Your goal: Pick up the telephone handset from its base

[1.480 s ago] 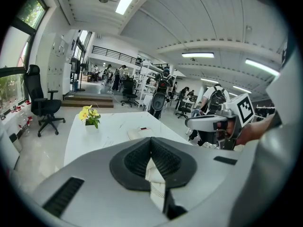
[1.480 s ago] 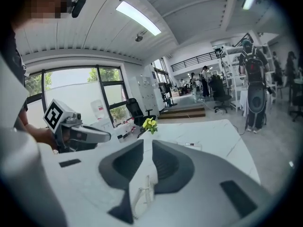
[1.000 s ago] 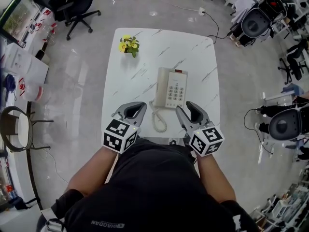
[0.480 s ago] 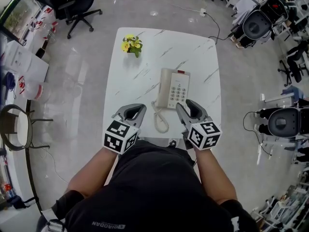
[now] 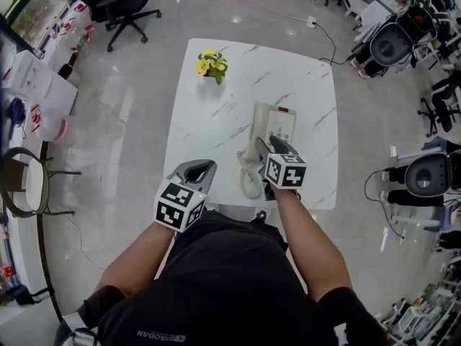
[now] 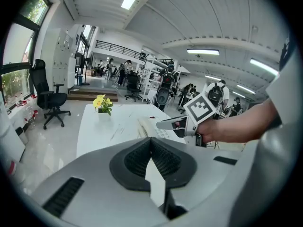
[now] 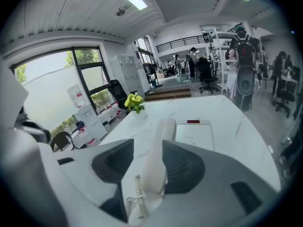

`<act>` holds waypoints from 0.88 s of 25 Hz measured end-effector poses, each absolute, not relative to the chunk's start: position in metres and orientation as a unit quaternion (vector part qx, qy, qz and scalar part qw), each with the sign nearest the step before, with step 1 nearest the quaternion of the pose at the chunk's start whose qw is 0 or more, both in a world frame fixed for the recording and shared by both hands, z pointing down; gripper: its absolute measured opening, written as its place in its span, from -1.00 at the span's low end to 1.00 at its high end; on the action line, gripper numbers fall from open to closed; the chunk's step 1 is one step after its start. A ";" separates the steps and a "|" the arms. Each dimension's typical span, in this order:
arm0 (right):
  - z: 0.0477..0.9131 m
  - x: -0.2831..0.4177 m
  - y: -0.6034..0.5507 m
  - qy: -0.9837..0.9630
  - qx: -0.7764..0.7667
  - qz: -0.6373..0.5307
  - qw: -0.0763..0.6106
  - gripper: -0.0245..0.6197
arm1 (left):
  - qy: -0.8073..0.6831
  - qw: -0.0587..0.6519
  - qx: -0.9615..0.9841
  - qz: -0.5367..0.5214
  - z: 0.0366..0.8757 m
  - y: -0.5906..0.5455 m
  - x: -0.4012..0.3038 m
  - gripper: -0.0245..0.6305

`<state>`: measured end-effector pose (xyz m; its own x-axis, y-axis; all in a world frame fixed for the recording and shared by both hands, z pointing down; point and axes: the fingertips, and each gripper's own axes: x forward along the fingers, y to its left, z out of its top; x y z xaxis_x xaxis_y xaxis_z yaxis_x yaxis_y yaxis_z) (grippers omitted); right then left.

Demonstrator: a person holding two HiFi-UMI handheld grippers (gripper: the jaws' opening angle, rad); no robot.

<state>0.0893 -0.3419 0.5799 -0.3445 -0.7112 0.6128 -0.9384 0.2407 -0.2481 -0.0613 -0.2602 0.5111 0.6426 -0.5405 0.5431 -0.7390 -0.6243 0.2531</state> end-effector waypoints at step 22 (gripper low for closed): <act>0.658 0.090 -0.399 -0.681 0.579 0.356 0.273 -0.20 | -0.389 0.255 0.858 0.217 0.523 -0.266 -0.114 -0.92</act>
